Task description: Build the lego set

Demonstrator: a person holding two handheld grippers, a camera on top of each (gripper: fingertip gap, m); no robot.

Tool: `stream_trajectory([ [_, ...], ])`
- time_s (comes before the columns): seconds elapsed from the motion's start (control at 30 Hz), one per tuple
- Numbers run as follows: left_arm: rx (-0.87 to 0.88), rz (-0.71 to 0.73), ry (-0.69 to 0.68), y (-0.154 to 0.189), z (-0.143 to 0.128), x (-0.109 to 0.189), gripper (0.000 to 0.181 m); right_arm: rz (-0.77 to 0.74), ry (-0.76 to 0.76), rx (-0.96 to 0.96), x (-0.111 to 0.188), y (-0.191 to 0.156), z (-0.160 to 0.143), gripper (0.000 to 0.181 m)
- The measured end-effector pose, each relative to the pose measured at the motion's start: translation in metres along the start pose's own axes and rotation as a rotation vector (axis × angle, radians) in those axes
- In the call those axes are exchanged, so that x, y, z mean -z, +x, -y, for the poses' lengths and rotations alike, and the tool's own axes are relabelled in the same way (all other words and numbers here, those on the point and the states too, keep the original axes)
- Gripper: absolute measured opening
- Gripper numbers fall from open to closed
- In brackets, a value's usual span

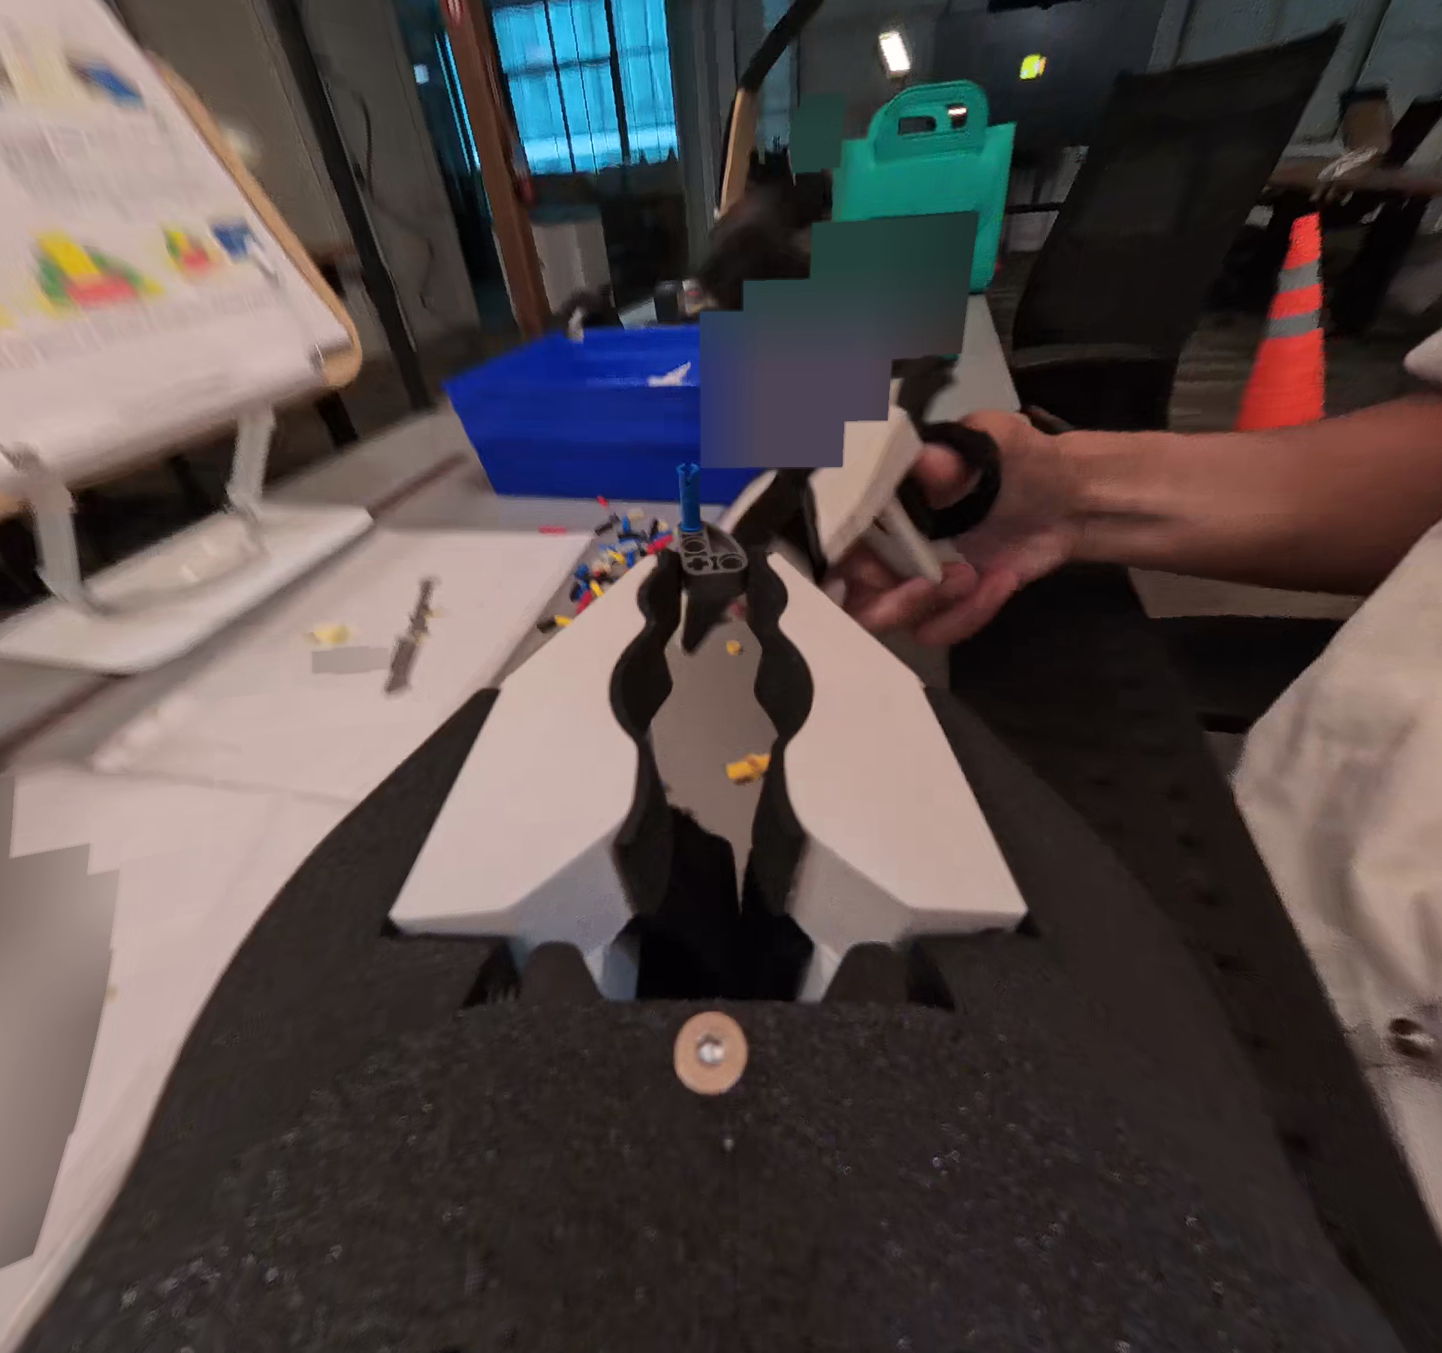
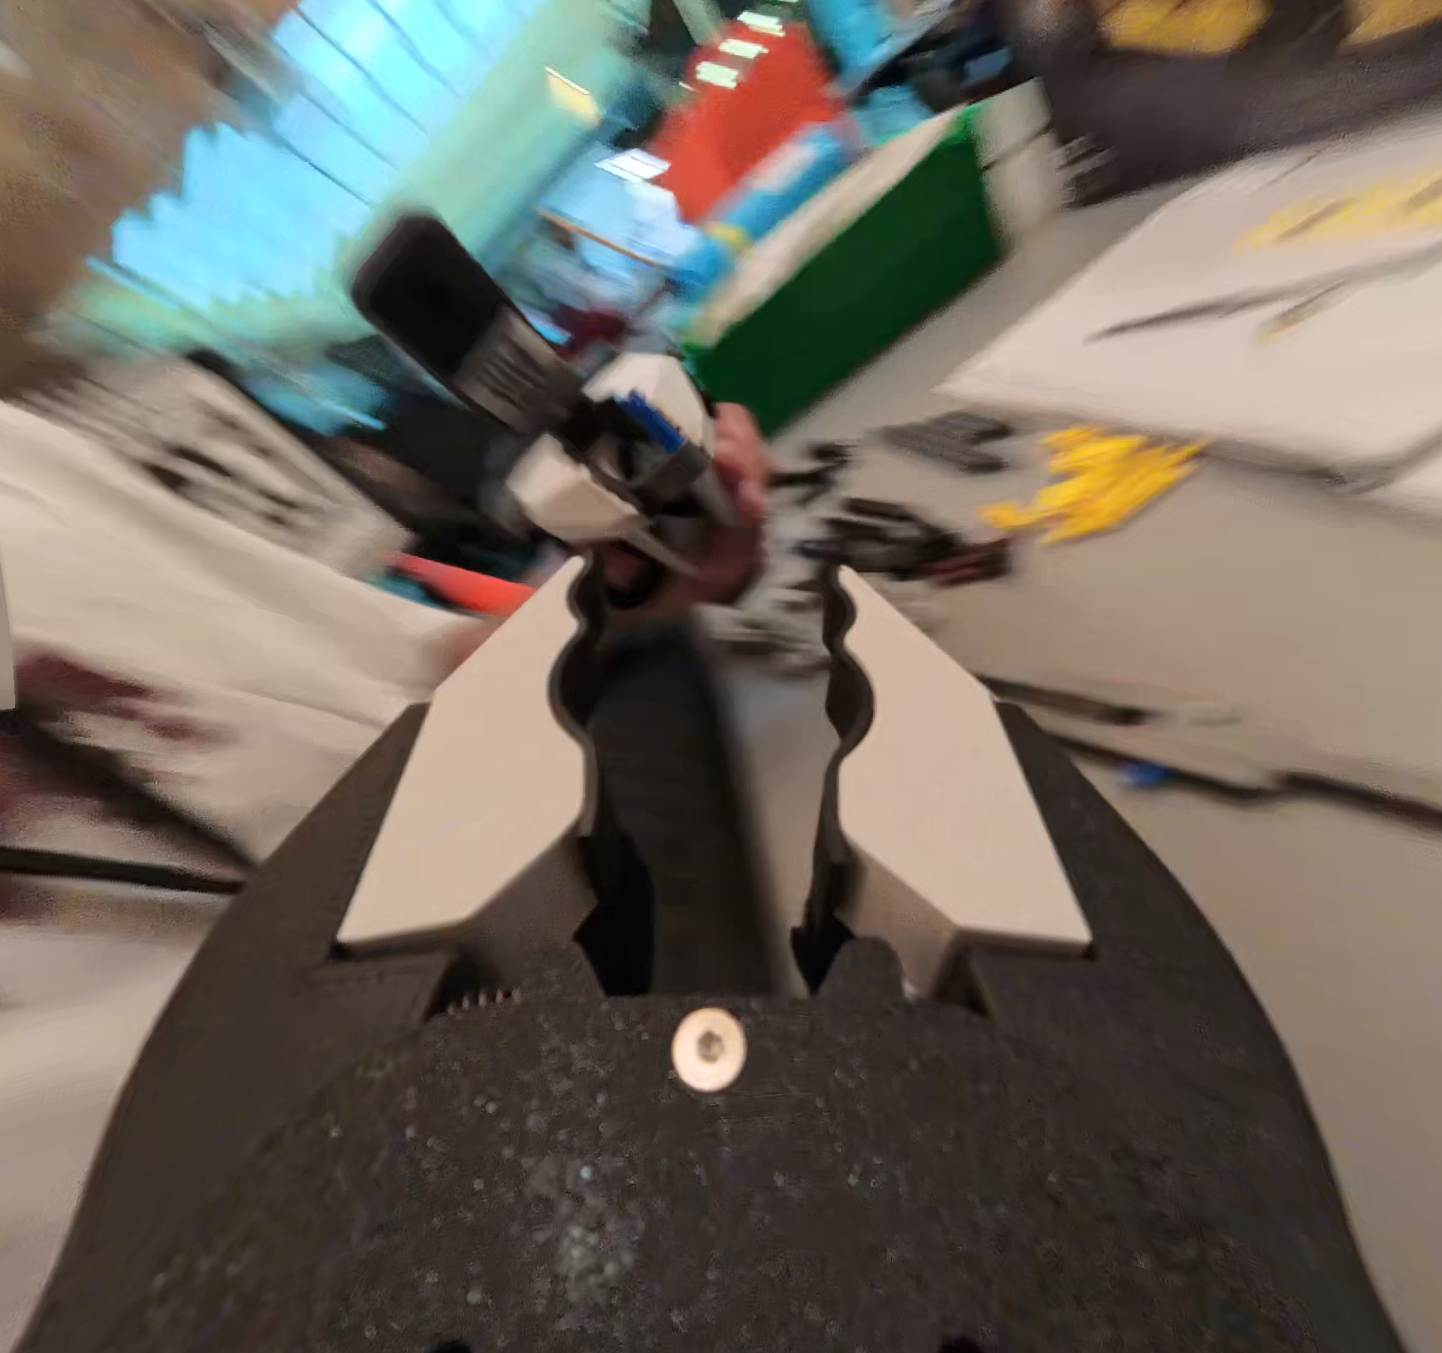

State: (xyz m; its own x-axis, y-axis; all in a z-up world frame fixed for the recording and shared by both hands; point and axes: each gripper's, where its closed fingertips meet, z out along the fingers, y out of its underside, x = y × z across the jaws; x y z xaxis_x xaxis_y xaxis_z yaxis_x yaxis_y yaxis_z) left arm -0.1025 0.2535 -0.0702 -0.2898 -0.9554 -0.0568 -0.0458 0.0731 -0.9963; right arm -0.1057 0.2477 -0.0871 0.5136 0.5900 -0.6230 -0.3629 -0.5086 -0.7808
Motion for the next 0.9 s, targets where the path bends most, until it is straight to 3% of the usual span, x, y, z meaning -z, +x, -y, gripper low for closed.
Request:
stream_trajectory([
  [0.03, -0.065, -0.002, 0.015, 0.004, 0.005, 0.000, 0.015, 0.146, 0.014, -0.201, 0.000, -0.008, 0.002, 0.049],
  [0.1, -0.140, -0.040, -0.007, 0.012, 0.003, -0.002, 0.015, 0.375, 0.050, -0.347, 0.004, -0.023, 0.010, 0.032],
  [0.17, -0.190, -0.115, -0.040, 0.022, -0.004, -0.002, 0.015, 0.470, -0.022, -0.345, 0.007, -0.034, 0.003, 0.028],
  [0.27, -0.222, -0.309, -0.094, 0.045, -0.011, 0.002, 0.015, 0.578, -0.260, -0.298, 0.021, -0.045, -0.016, 0.031],
  [0.33, -0.243, -0.403, -0.137, 0.054, -0.014, 0.004, 0.015, 0.639, -0.349, -0.333, 0.028, -0.043, -0.012, 0.027],
  [0.47, -0.295, -0.533, -0.220, 0.065, -0.020, 0.002, 0.015, 0.674, -0.598, -0.372, 0.021, -0.041, -0.031, 0.027],
  [0.57, -0.329, -0.580, -0.281, 0.067, -0.026, 0.002, 0.015, 0.716, -0.671, -0.426, 0.019, -0.044, -0.038, 0.027],
  [0.77, -0.375, -0.653, -0.378, 0.073, -0.039, 0.003, 0.015, 0.713, -0.720, -0.482, 0.013, -0.043, -0.058, 0.008],
  [0.9, -0.391, -0.631, -0.440, 0.067, -0.046, 0.002, 0.015, 0.645, -0.669, -0.412, 0.011, -0.033, -0.060, 0.007],
])
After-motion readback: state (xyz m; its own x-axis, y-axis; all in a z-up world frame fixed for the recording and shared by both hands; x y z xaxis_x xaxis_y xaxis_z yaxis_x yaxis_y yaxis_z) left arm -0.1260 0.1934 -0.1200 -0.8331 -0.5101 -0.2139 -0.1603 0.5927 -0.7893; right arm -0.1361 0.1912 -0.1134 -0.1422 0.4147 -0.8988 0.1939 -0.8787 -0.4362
